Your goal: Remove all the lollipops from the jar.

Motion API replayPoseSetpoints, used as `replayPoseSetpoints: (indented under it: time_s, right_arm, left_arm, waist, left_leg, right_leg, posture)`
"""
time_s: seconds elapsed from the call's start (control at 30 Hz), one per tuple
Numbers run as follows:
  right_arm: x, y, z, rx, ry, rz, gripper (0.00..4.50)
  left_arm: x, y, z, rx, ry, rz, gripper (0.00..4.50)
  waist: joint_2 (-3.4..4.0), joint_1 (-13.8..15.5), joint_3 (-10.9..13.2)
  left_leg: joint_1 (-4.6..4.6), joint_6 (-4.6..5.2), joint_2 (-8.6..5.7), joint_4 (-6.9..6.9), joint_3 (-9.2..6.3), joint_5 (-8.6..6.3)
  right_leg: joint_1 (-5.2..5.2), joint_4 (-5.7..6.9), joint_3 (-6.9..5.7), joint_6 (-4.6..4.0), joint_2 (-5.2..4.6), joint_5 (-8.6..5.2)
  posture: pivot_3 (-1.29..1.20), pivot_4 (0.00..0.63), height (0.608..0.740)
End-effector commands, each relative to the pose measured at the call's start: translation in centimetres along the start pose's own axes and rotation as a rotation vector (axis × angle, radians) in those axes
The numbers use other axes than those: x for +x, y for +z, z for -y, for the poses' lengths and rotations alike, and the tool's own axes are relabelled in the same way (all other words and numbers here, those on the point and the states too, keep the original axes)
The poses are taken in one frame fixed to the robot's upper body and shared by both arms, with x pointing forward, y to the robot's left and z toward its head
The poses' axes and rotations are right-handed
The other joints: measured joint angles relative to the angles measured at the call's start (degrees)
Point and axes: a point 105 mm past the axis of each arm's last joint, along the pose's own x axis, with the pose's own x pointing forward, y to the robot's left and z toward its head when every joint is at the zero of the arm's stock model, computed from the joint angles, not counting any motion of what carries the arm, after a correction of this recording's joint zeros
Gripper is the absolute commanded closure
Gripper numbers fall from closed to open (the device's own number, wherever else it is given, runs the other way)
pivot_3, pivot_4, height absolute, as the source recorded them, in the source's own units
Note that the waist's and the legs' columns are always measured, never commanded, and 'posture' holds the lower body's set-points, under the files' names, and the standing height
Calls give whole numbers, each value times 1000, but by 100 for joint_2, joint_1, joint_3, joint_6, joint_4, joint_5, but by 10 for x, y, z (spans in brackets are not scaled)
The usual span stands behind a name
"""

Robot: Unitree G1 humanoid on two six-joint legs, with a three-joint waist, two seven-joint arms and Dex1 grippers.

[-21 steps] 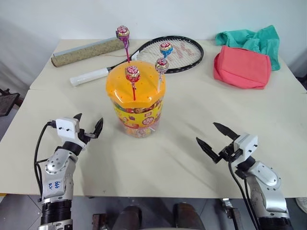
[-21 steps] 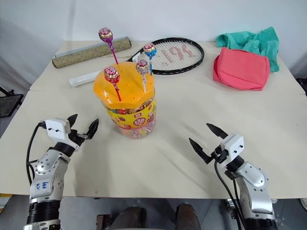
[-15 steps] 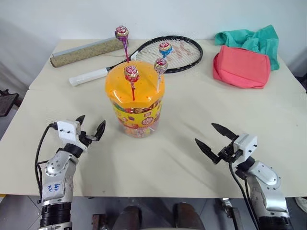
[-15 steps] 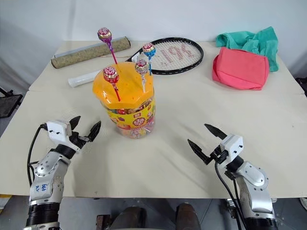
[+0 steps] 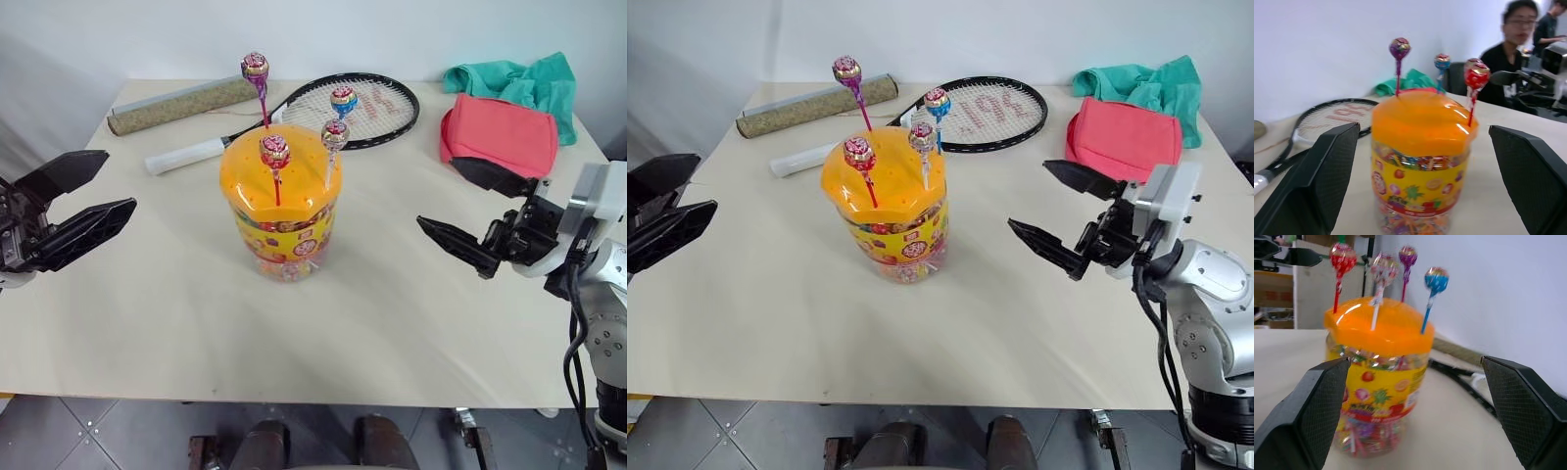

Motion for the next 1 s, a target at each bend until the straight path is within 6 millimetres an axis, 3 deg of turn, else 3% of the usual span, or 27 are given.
replayPoseSetpoints:
  time_s: [0.03,0.17,0.37,0.47,0.63,0.73,0.87,1.0]
  right_arm:
    - [-1,1,-1,-35,32,-5,24]
    - [-8,0,-4,-16,57,-34,24]
    - [-25,6,-13,-38,66,-72,24]
    - [-33,7,-14,-32,46,-104,24]
    - [-42,7,-18,-40,-6,-104,24]
    - [-42,17,-18,-35,-43,-46,0]
    - [-45,30,-24,-40,-43,43,0]
    - [-49,22,-34,-61,10,13,0]
  left_arm:
    - [18,-11,11,41,-91,-55,0]
    - [43,-20,29,111,-199,-61,0]
    - [104,-32,50,105,-298,4,0]
    - [120,-34,59,78,-342,30,0]
    - [128,-33,60,57,-366,48,0]
    - [127,-31,59,46,-380,53,593]
    - [129,-33,55,43,-384,39,1750]
    - [134,-36,52,42,-386,31,2972]
  waist:
    - [0,-4,0]
    - [-1,2,1]
    - [-2,33,1]
    - [-2,23,1]
    - [-3,19,1]
    - [-3,20,1]
    - [-3,55,1]
    - [-3,144,1]
  left_leg:
    - [-1,0,1,0,2,0]
    - [-6,0,-2,3,2,0]
    - [-10,0,-7,13,24,0]
    - [-6,0,-7,23,29,0]
    - [0,1,-7,26,29,0]
    - [1,1,-6,33,26,0]
    - [2,1,-6,45,13,0]
    - [3,3,-8,51,12,-1]
  right_leg:
    - [-2,1,0,0,2,0]
    - [-3,5,0,1,-1,1]
    - [3,10,-11,3,0,2]
    - [16,10,-15,4,2,2]
    - [26,9,-18,4,3,2]
    - [30,8,-19,4,4,2]
    - [44,2,-31,4,3,2]
    - [51,-5,-33,6,2,3]
  posture:
    - [0,150,740]
    - [0,150,740]
    - [0,150,740]
    - [0,150,740]
    - [0,150,740]
    - [0,150,740]
    - [0,150,740]
    - [0,150,740]
